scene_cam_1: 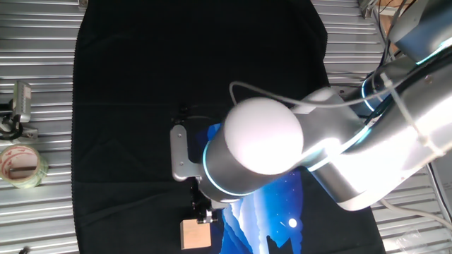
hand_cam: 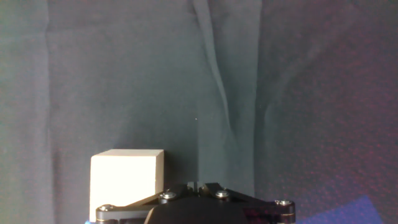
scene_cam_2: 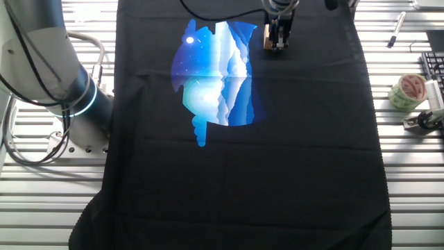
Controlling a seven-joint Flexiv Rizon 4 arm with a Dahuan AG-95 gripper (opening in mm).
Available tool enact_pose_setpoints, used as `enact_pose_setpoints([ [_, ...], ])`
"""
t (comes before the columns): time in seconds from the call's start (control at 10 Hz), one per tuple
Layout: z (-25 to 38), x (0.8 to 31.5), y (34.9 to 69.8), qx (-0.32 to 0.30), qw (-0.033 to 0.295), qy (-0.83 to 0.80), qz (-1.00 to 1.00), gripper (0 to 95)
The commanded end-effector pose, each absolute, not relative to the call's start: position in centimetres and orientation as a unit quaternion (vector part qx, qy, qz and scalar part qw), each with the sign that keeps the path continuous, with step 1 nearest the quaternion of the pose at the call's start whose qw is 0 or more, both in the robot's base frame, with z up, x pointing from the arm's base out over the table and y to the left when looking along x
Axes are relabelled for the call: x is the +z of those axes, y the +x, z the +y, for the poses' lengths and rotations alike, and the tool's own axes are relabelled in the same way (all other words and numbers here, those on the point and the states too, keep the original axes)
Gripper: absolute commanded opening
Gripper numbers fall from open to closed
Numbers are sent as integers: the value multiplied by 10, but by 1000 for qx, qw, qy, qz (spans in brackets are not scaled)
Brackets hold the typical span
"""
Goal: Approach and touch the side of the small block
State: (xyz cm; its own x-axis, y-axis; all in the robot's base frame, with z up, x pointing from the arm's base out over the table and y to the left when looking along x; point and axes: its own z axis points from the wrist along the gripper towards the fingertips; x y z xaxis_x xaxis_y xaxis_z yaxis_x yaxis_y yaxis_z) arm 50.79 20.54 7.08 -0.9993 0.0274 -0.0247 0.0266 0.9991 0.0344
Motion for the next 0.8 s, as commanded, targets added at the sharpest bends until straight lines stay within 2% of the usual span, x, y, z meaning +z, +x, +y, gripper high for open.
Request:
enact_pose_setpoints([
  [0.1,204,78,506,19,10,16,1000,0],
  [0.8,200,76,504,23,17,11,1000,0],
])
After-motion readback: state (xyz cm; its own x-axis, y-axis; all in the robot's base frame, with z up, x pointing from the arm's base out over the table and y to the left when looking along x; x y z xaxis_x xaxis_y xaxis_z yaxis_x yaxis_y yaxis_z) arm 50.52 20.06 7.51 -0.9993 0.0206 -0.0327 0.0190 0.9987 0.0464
